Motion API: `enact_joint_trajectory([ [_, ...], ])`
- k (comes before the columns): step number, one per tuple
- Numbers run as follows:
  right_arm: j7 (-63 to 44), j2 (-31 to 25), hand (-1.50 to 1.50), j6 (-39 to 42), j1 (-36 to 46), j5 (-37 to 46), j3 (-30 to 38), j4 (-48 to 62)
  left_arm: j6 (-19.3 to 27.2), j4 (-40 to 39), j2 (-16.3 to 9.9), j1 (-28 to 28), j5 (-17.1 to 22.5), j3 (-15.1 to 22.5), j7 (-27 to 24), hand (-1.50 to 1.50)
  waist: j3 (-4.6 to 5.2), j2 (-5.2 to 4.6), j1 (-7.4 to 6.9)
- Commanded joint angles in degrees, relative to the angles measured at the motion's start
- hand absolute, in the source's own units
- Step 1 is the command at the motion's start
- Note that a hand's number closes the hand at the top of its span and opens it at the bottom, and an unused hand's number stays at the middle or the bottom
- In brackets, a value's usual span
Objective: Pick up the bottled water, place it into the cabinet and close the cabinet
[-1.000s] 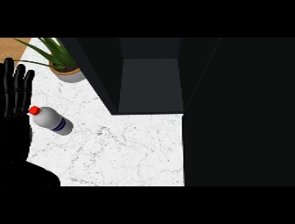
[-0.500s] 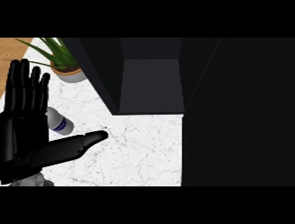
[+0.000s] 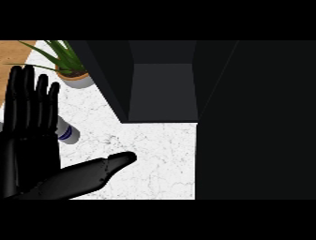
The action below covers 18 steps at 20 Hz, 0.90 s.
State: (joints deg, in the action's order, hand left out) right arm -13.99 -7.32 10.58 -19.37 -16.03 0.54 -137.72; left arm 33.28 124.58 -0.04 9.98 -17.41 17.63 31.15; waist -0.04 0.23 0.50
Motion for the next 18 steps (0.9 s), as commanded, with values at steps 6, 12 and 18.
enact_joint_trajectory([
  [6, -6.7, -1.0, -1.50, 1.0, -4.0, -10.6, 3.2, -12.0, 5.0, 2.1, 0.0, 4.8, -9.9, 5.1, 10.9, -1.50, -0.03, 0.10, 0.55],
  [12, -5.1, 0.2, -1.50, 2.5, -6.9, -10.3, 4.0, -12.4, 3.2, 8.1, 0.0, -0.2, -13.3, 6.1, 14.9, -1.50, 0.00, 0.18, 0.31],
  [18, -4.2, 1.3, -1.50, 3.7, -8.4, -11.9, 3.7, -12.3, 4.4, 7.5, -0.4, -1.5, -13.3, 3.6, 13.1, -1.50, 0.06, 0.07, 0.52],
])
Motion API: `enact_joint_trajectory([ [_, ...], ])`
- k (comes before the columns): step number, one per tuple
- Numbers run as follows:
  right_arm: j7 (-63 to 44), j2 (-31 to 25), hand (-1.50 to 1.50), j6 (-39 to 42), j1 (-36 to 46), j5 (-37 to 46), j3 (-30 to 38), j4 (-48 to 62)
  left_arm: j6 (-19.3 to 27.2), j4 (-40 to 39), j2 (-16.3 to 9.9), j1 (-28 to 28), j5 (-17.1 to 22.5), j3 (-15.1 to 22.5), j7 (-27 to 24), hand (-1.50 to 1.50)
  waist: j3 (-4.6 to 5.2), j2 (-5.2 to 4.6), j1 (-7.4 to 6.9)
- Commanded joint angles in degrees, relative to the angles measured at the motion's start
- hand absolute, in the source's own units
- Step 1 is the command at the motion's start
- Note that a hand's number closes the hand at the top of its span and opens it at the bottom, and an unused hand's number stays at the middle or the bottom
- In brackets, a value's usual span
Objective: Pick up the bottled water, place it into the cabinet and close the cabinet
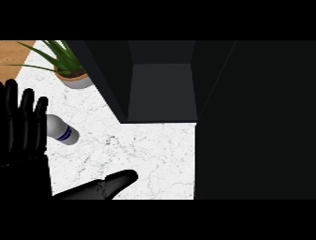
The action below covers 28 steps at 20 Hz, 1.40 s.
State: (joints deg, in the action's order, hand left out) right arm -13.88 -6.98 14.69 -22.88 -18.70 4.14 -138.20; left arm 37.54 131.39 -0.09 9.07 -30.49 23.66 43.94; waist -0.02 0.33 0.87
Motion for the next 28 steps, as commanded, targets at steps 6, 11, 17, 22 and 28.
enact_joint_trajectory([
  [6, -5.3, -1.3, -1.50, 0.2, -4.6, -11.8, 4.1, -11.4, -0.1, 5.7, -3.4, -7.4, -1.2, -6.0, -0.9, -1.50, 0.08, 0.03, -0.27],
  [11, -2.3, -0.7, -1.50, 2.2, -7.1, -12.8, 5.4, -11.6, 2.4, 0.5, -1.6, -11.4, 2.5, -5.7, -4.7, -1.50, 0.11, -0.04, 0.20],
  [17, -0.1, -0.6, -1.50, 4.3, -10.2, -13.9, 6.2, -11.7, -0.1, -3.0, -5.6, -15.1, 13.7, -13.8, -11.2, -1.50, 0.21, -0.04, 0.65],
  [22, 1.6, -1.4, -1.50, 5.7, -10.4, -15.4, 7.9, -9.5, -3.4, -10.0, -7.4, -17.1, 22.1, -19.2, -19.8, -1.50, 0.24, -0.05, 0.62],
  [28, 3.2, -2.3, -1.50, 7.6, -12.0, -16.1, 9.0, -9.1, -8.0, -21.8, -8.3, -14.7, 28.5, -24.8, -30.8, -1.50, 0.17, -0.16, 0.75],
])
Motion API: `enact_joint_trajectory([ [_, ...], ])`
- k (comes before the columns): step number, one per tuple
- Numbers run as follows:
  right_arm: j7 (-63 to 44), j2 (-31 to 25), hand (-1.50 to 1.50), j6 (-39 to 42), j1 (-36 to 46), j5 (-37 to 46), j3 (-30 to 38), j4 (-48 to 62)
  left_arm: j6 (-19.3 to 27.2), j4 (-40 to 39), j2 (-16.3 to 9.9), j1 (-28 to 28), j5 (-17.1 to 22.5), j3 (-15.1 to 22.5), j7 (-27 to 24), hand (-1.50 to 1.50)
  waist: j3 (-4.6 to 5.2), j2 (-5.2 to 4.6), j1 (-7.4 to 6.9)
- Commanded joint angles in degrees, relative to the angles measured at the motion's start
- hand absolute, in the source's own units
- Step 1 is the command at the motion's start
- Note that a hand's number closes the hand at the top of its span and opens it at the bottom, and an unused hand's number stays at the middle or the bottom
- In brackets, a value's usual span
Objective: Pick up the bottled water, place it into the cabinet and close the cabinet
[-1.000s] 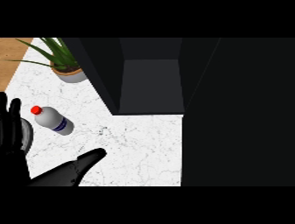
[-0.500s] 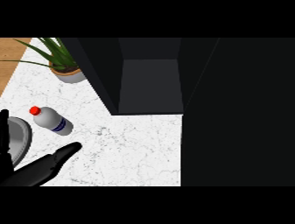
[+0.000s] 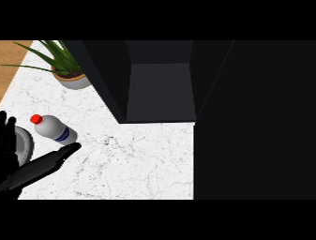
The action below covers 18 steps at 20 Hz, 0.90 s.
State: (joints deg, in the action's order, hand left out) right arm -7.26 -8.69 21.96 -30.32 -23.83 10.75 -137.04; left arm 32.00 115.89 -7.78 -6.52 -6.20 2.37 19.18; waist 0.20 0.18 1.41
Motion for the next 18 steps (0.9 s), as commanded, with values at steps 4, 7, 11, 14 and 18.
enact_joint_trajectory([
  [4, -4.7, -1.0, -1.50, -1.2, -2.8, -12.2, 2.5, -9.5, -5.3, -13.9, -0.7, 2.2, 8.3, -7.2, -12.6, -1.50, -0.02, -0.17, -0.22],
  [7, -1.6, 1.0, -1.50, 0.5, -5.4, -10.0, 1.0, -9.5, -7.4, -19.6, -0.3, 2.1, 11.4, -10.3, -17.9, -1.50, -0.03, -0.09, -0.07],
  [11, -1.5, -0.1, -1.50, 1.4, -6.9, -12.6, 2.9, -10.4, -7.7, -25.8, -0.4, 4.3, 11.2, -11.9, -20.1, -1.50, -0.07, -0.08, 0.07],
  [14, -0.8, -0.4, -1.50, 2.8, -9.3, -12.8, 2.3, -12.0, -8.7, -30.0, -1.1, 6.3, 12.7, -14.1, -21.3, -1.50, -0.07, -0.05, 0.36],
  [18, 1.9, -0.8, -1.50, 4.3, -10.9, -14.4, 4.6, -10.5, -10.2, -36.2, 0.6, 7.2, 13.5, -14.1, -25.4, -1.50, -0.09, -0.01, 0.45],
])
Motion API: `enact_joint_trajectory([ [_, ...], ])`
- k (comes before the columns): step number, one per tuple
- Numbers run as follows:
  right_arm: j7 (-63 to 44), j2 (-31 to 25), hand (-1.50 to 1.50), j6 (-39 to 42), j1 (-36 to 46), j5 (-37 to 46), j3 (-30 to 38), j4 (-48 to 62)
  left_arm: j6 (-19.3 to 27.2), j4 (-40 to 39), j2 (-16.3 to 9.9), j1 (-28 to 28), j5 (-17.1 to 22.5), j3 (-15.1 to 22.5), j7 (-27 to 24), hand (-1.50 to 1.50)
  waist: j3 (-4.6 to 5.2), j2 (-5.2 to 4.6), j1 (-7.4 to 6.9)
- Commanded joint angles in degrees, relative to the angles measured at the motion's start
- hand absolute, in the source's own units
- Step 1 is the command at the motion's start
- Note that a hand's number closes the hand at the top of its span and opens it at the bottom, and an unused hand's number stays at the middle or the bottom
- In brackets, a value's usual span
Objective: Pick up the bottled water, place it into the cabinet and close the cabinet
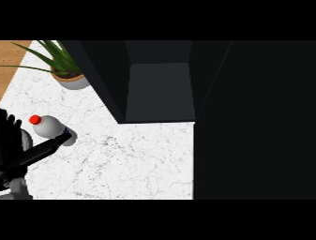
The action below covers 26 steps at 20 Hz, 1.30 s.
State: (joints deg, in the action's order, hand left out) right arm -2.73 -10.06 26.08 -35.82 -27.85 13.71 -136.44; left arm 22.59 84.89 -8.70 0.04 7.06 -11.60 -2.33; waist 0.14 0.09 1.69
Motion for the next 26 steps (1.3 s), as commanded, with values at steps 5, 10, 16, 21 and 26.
enact_joint_trajectory([
  [5, -2.3, -2.0, -1.50, 0.2, -3.8, -12.9, 3.0, -9.0, -4.0, -17.5, 0.0, 5.0, 2.7, -4.5, -10.4, -1.50, 0.02, -0.18, -0.01],
  [10, -1.5, -1.7, -1.50, 0.7, -6.5, -13.6, 3.1, -9.9, -3.8, -24.6, 2.5, 4.9, 2.4, -5.1, -17.0, -1.50, 0.01, -0.08, 0.06],
  [16, 0.0, -2.3, -1.50, 1.3, -7.3, -12.7, 2.6, -8.8, -9.4, -35.1, 2.1, 10.3, 8.1, -10.8, -25.9, -1.50, 0.07, -0.20, 0.02],
  [21, 1.9, -3.5, -1.50, 3.2, -11.8, -15.2, 4.2, -10.4, -16.6, -39.1, 2.0, 11.1, 9.9, -10.8, -30.0, -1.50, 0.10, -0.12, 0.53],
  [26, 4.4, -2.7, -1.50, 4.4, -13.1, -13.2, 4.5, -9.7, -19.7, -46.1, 1.1, 15.9, 10.8, -11.8, -33.2, -1.50, 0.03, -0.10, 0.48],
])
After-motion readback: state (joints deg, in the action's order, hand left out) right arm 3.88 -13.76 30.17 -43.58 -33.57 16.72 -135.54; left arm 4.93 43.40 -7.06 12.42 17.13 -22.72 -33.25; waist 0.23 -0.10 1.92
